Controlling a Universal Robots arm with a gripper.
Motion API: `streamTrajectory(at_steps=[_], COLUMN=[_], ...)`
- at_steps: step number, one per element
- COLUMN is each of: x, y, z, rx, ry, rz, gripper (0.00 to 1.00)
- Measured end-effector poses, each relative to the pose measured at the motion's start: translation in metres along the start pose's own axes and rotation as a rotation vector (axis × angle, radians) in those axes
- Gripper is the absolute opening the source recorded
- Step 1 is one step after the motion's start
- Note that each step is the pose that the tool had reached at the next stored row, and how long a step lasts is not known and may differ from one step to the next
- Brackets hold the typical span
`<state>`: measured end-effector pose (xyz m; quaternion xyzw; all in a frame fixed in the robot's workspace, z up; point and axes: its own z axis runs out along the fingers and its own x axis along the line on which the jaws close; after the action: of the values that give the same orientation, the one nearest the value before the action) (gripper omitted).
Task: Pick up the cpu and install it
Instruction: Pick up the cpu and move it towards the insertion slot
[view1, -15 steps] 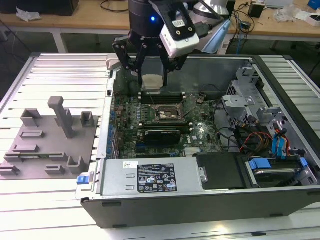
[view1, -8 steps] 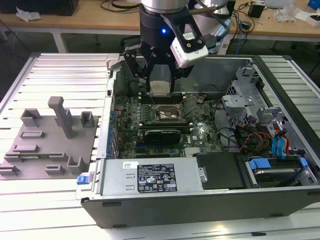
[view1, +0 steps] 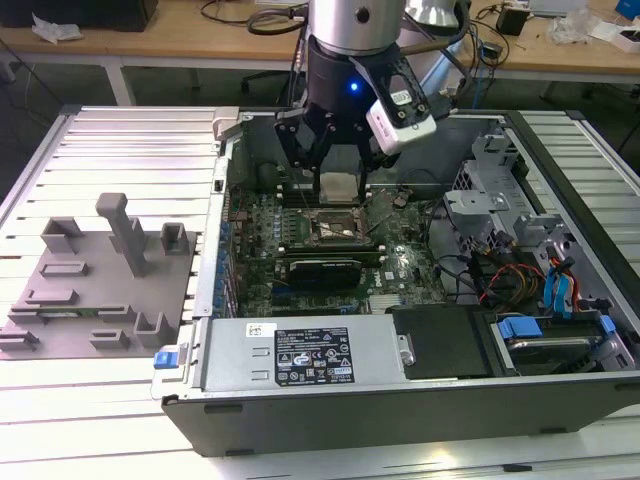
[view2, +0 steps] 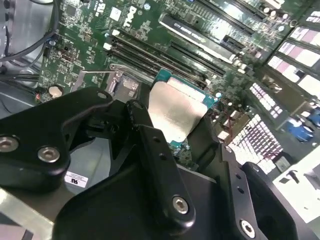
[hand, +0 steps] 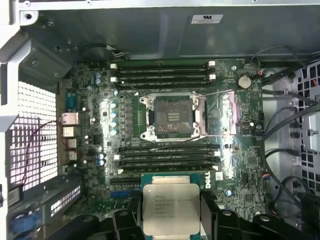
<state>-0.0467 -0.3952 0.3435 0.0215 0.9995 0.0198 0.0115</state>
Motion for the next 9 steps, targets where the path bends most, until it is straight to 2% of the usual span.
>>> streamTrajectory(at_steps=[9], x=[-0.0007], y=[0.0256], z=[0.0144], rx=[0.0002], ry=[0.0000], rz=[0.000], gripper=[0.55])
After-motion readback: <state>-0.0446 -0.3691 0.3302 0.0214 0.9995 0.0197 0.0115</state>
